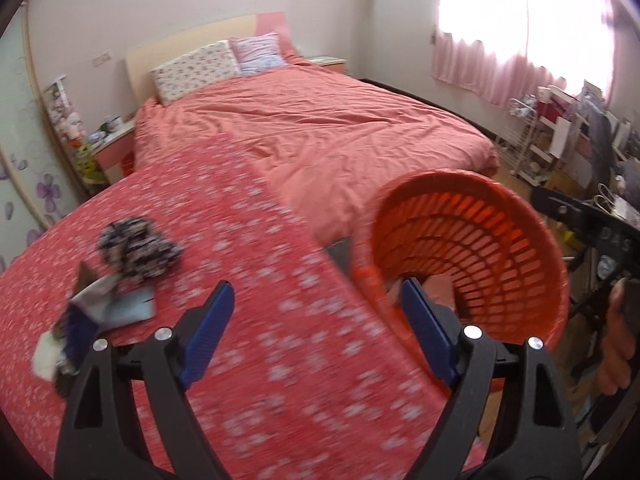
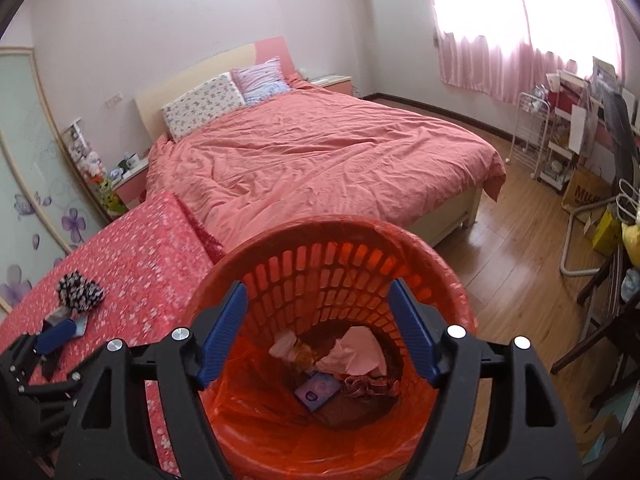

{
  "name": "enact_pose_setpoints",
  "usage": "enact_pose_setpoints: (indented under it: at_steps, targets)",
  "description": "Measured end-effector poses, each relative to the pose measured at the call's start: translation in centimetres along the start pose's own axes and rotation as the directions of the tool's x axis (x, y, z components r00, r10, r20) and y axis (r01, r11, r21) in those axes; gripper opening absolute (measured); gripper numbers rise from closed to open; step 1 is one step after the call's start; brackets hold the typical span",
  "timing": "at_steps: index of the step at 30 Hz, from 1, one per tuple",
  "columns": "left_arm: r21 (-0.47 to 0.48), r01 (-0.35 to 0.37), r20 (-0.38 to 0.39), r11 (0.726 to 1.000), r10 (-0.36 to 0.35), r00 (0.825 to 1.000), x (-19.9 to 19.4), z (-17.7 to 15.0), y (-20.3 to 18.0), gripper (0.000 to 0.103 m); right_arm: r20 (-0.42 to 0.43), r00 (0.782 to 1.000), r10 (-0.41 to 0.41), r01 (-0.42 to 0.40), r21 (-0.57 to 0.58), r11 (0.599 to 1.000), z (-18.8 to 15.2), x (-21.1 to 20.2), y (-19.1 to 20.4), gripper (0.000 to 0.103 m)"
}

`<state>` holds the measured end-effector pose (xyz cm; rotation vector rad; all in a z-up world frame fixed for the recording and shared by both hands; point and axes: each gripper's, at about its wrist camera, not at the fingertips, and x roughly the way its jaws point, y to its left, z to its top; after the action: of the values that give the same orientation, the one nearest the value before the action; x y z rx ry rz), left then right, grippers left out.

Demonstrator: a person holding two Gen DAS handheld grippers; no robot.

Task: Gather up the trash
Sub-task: 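Move both open tools back toward the bed clutter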

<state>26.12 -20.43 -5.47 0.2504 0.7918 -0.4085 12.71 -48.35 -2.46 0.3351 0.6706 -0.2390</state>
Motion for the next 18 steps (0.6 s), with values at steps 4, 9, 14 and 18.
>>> enact_pose_setpoints:
  at_steps: [4, 9, 14, 18]
  targets:
    - [-0.029, -0.077, 0.016, 0.997, 0.077, 0.997, -1.8, -1.9, 4.1, 0.083, 0.002, 1.0, 0.011, -0.011, -0.062, 0.998, -0.6, -0.4, 2.5, 0.073]
    - [-0.092, -0.167, 0.021, 0.982, 0.169, 0.985, -3.9, -4.0, 9.9, 0.083, -0.007, 0.999, 0.041, -0.042, -0.139, 0.989, -1.9, -0.8, 6.0, 0.073]
    - [-0.202, -0.282, -0.01, 0.938, 0.286, 0.958, -5.5, -6.4, 17.5, 0.083, -0.032, 0.996, 0.082, -0.087, -0.199, 0.976, -3.3, -0.6, 9.6, 0.073]
    - [-0.282, -0.351, -0.065, 0.893, 0.347, 0.936, -5.3, -8.2, 22.7, 0.076, -0.067, 0.991, 0.117, -0.13, -0.23, 0.964, -4.6, -0.2, 12.5, 0.072]
